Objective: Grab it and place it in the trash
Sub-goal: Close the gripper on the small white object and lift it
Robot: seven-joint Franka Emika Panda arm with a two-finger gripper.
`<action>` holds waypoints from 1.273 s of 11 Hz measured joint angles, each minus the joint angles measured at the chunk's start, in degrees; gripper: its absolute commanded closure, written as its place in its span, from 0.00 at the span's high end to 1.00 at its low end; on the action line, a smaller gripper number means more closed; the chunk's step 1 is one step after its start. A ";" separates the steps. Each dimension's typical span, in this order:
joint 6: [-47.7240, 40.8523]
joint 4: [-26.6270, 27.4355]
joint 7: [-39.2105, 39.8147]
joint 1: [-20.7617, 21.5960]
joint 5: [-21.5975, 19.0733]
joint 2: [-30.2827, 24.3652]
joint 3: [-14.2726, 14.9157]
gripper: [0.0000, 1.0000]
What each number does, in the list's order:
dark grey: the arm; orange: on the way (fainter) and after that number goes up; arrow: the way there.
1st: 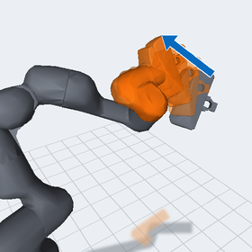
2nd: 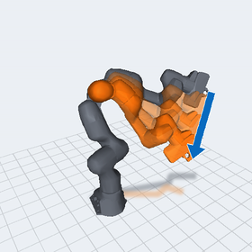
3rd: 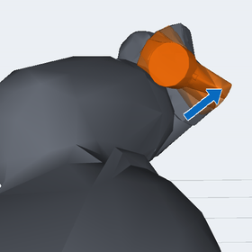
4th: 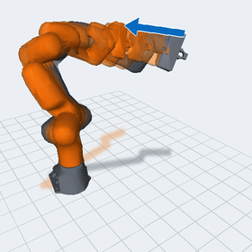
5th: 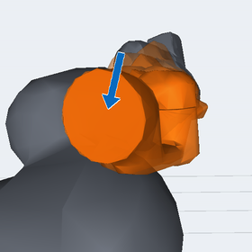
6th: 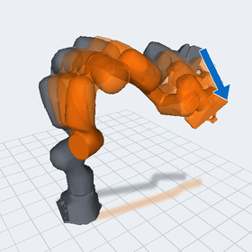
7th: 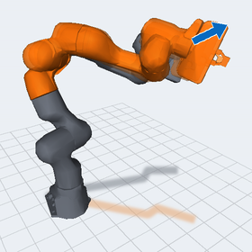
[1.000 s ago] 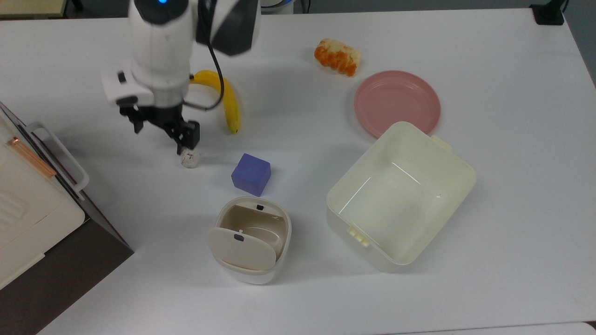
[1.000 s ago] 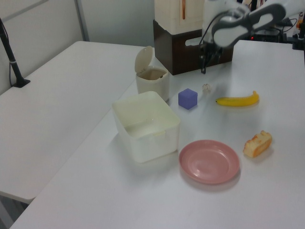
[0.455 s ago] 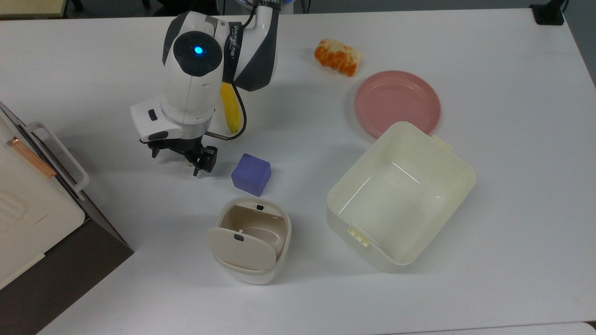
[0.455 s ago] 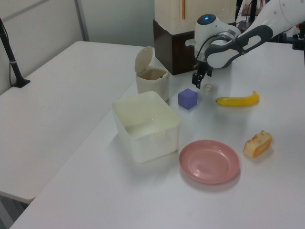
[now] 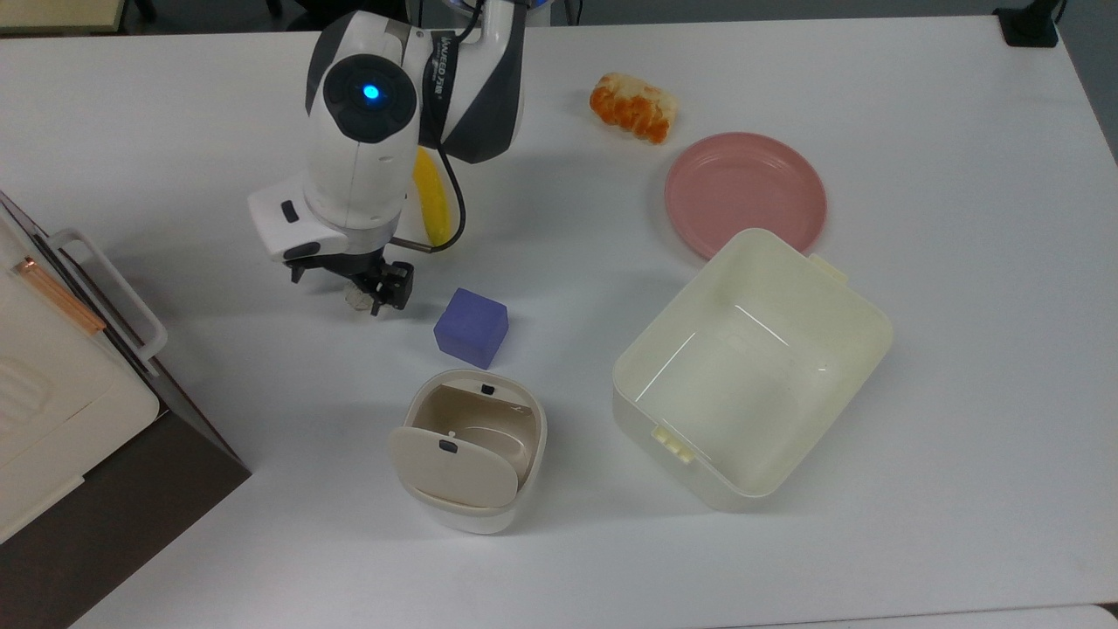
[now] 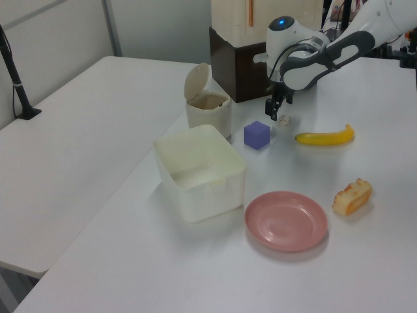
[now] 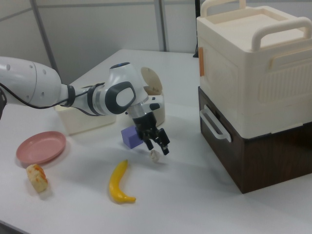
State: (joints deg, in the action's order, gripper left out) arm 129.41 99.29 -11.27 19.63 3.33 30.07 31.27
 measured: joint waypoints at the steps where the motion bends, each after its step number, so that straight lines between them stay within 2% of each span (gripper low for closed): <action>1: -2.29 0.00 0.60 0.26 0.00 -0.26 -0.49 0.99; 2: -3.85 0.00 1.05 0.48 0.00 -0.50 -1.06 0.96; 3: -4.35 0.01 1.70 0.68 0.00 -0.66 -1.30 0.72; 4: -4.60 0.03 2.13 0.72 0.00 -0.72 -1.30 0.59; 5: -4.68 0.08 2.71 0.64 0.00 -0.73 -1.27 0.53; 6: -4.70 0.12 3.32 0.52 0.00 -0.74 -1.23 0.31; 7: -4.81 0.15 3.54 0.40 0.00 -0.74 -1.23 0.23; 8: -4.88 0.20 3.56 0.28 0.00 -0.74 -1.23 0.02; 14: -4.87 -0.46 4.21 0.12 -0.07 -1.33 -1.03 0.00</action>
State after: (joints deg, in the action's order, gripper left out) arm 124.54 98.83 -7.07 19.75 3.25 28.74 30.24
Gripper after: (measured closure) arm 0.890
